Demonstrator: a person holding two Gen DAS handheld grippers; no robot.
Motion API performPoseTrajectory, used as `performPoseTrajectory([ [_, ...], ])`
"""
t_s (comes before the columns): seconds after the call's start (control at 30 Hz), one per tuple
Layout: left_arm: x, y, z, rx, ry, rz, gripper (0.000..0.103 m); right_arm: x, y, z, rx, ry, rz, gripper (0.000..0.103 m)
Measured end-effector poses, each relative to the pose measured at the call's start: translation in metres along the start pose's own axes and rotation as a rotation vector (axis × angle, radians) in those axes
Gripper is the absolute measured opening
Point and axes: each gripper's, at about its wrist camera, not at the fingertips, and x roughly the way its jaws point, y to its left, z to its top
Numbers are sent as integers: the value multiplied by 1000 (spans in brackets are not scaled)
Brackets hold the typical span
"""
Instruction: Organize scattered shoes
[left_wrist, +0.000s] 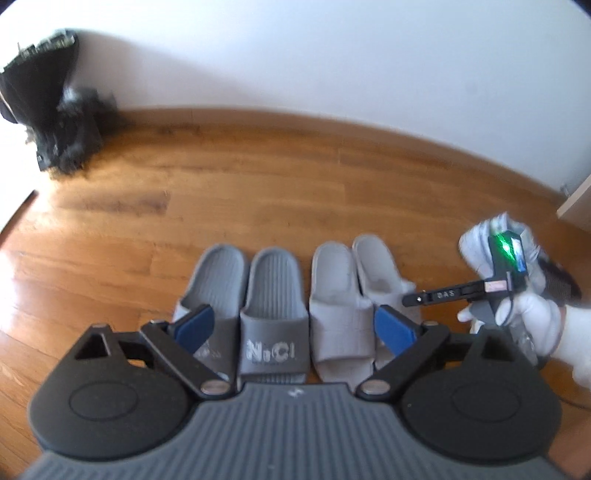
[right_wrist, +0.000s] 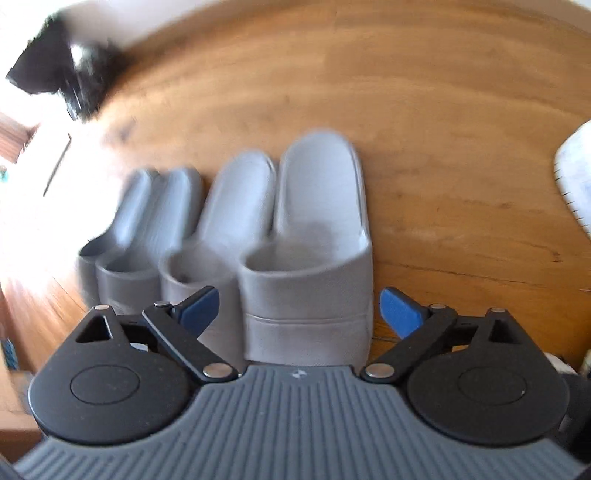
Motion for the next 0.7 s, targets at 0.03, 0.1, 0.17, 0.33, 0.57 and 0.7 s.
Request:
performPoseTrajectory([
  [0.03, -13, -4, 5, 10, -23, 9, 95, -15, 6, 4, 25, -22, 18, 96],
  [0.1, -38, -17, 13, 36, -68, 5, 96, -45, 18, 13, 60, -68, 44, 96],
  [0.17, -65, -32, 20, 63, -116, -15, 99, -91, 37, 18, 75, -140, 69, 96],
  [0.33, -107, -76, 24, 58, -188, -132, 103, -262, 69, 6, -76, -395, -38, 100],
  [0.57, -85, -173, 24, 318, -83, -204, 103, -427, -7, -39, 41, -702, -168, 103],
  [0.7, -7, -239, 13, 429, 71, -114, 103, -407, -78, -47, 86, -772, -300, 103],
])
